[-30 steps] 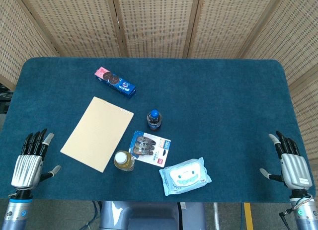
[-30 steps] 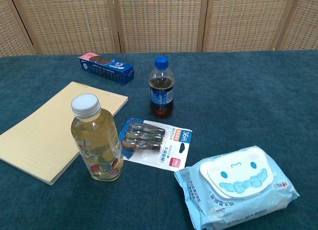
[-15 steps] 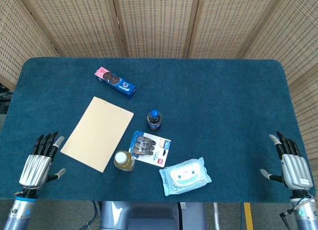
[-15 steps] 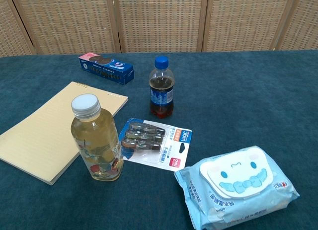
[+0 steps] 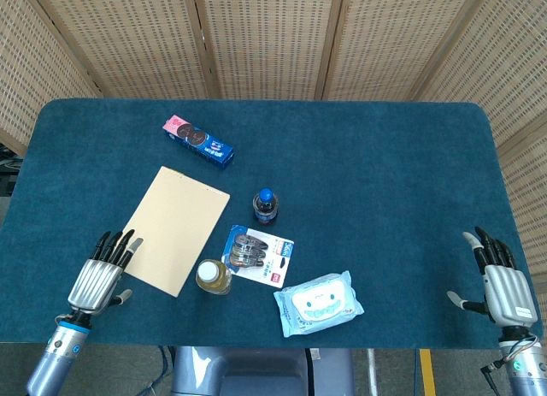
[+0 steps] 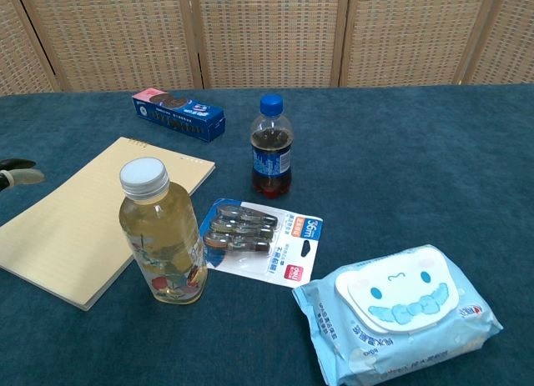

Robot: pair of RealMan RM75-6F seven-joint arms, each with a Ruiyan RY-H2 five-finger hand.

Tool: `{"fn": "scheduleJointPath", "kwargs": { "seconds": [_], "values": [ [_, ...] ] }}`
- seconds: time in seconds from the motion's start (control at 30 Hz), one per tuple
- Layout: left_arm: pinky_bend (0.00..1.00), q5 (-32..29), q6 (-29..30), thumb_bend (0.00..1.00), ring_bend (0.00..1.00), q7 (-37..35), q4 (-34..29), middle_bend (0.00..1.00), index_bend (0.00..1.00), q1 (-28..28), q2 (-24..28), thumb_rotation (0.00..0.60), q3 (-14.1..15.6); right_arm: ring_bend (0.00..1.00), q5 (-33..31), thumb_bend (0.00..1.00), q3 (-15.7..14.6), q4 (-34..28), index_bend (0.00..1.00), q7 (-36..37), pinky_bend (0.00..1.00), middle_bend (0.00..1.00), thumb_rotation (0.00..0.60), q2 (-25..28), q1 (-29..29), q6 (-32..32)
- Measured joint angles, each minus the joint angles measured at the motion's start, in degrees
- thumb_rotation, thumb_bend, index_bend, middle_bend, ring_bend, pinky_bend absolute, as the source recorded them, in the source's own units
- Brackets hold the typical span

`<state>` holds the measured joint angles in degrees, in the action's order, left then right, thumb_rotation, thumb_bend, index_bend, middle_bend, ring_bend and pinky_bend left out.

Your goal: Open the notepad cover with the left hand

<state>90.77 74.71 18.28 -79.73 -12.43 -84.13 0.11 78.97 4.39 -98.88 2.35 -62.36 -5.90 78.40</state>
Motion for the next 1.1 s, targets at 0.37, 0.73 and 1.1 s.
{"fn": "scheduleJointPath", "kwargs": {
  "seconds": [0.37, 0.73, 1.1],
  "values": [
    [0.00, -2.2, -3.8, 0.16, 0.00, 1.1, 3.8, 0.00, 0.00, -2.8, -3.3, 0.600, -0.6, 0.00, -0.1, 0.16, 0.1, -0.1, 0.06, 0.4, 0.00, 0.00, 0.600, 0.0, 0.0, -0.2],
    [0.00, -3.5, -4.8, 0.16, 0.00, 2.3, 4.3, 0.00, 0.00, -4.0, -4.2, 0.600, -0.7, 0.00, -0.2, 0.16, 0.2, 0.0, 0.06, 0.6, 0.00, 0.00, 0.600, 0.0, 0.0, -0.2],
    [0.00, -4.4, -5.0, 0.16, 0.00, 2.8, 4.6, 0.00, 0.00, -4.3, -4.6, 0.600, -0.3, 0.00, -0.3, 0.16, 0.3, -0.1, 0.06, 0.5, 0.00, 0.00, 0.600, 0.0, 0.0, -0.2]
  ]
}}
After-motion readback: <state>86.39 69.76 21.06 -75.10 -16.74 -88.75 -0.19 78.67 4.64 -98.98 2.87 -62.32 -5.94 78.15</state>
